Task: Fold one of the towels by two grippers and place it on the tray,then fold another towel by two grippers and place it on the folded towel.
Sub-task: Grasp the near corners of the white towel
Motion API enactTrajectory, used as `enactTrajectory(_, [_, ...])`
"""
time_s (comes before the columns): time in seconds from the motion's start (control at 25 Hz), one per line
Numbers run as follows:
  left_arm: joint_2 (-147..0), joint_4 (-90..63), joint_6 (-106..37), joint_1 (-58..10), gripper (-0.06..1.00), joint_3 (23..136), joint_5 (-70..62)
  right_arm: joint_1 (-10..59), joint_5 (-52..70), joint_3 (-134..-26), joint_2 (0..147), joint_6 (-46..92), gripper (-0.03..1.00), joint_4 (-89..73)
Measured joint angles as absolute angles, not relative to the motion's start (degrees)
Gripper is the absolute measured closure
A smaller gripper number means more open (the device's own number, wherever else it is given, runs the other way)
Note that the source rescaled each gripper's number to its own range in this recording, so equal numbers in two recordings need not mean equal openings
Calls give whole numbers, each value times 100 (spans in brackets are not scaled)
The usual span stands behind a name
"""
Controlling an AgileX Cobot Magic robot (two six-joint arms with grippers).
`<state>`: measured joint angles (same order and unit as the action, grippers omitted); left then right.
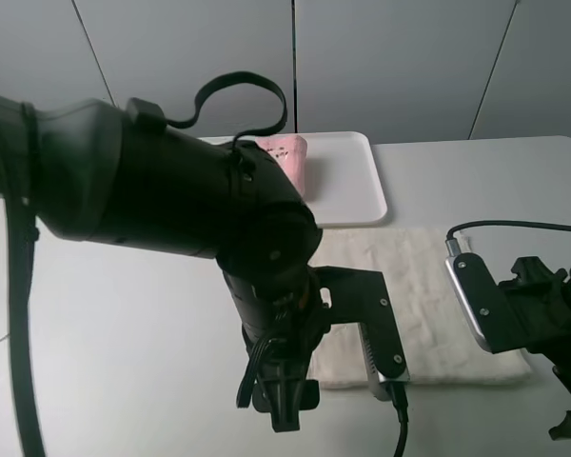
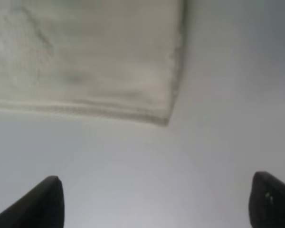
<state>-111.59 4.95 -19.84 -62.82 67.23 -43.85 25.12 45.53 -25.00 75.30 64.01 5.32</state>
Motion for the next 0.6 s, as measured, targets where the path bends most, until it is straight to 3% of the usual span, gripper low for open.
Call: enactTrajectory(0.6, [-11558, 436, -1981, -6496, -6, 6723, -3933, 2512, 4341, -2454, 7823, 6634, -3, 921])
